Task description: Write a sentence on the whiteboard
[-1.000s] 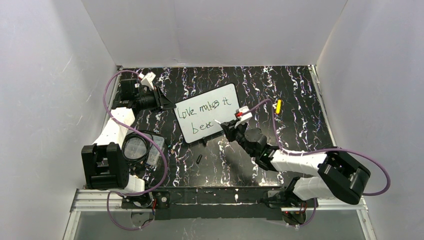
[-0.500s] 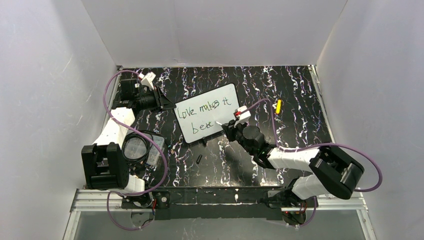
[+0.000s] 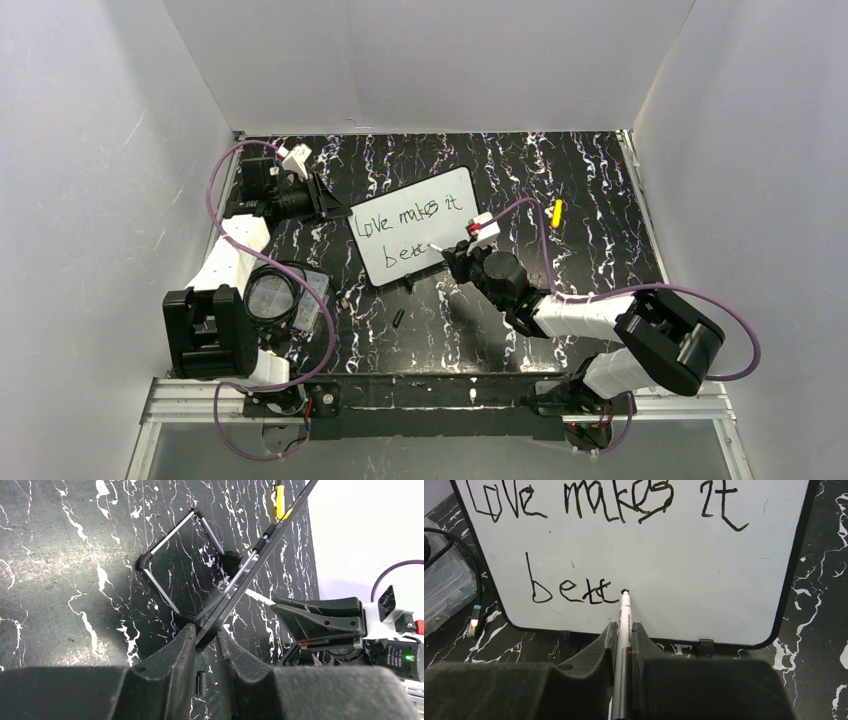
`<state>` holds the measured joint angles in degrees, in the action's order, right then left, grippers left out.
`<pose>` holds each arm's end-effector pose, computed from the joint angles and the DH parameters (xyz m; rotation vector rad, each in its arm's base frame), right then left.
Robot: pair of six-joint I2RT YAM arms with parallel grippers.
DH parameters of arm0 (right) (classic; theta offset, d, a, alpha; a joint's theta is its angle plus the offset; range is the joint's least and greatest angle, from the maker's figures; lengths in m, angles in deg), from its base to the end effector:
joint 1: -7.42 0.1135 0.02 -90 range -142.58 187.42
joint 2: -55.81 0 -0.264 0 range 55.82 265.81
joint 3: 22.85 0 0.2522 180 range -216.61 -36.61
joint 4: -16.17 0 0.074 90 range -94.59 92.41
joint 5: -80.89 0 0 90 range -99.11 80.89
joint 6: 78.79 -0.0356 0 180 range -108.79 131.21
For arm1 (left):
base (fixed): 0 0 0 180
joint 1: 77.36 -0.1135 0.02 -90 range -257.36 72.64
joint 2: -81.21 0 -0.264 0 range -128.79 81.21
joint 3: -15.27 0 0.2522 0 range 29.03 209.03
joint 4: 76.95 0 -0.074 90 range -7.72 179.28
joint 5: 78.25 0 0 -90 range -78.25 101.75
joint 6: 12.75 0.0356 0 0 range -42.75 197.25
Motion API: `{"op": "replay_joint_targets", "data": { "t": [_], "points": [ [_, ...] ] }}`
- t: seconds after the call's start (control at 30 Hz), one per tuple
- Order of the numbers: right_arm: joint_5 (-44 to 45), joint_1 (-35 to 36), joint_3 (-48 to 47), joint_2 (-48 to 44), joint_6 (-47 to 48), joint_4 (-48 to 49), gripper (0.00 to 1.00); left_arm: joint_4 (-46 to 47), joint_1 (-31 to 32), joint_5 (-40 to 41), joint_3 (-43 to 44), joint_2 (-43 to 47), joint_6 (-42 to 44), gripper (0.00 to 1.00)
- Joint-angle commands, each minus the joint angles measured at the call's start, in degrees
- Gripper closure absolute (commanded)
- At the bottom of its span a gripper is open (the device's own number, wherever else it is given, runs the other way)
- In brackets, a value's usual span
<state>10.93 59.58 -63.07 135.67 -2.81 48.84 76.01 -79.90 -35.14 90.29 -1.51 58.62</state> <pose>0.1780 0.2092 0.1994 -0.3036 1.6905 0.5689 0.3181 -0.0119 0.2855 0.0822 2.1349 -1.0473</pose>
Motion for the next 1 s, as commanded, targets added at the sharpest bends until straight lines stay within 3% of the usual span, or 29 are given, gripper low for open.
{"op": "replay_joint_targets", "data": {
  "t": [0.0,0.97],
  "points": [
    [4.02,-0.30,-0.87,-1.94,0.24,1.78,0.99,-0.83,0.61,-1.53,1.10,1.29,-0.18,0.81],
    [-0.50,-0.31,-1.43,0.79,-0.66,2.41,0.99,-0.83,0.60,-1.62,1.15,1.15,-0.19,0.81]
  ]
}}
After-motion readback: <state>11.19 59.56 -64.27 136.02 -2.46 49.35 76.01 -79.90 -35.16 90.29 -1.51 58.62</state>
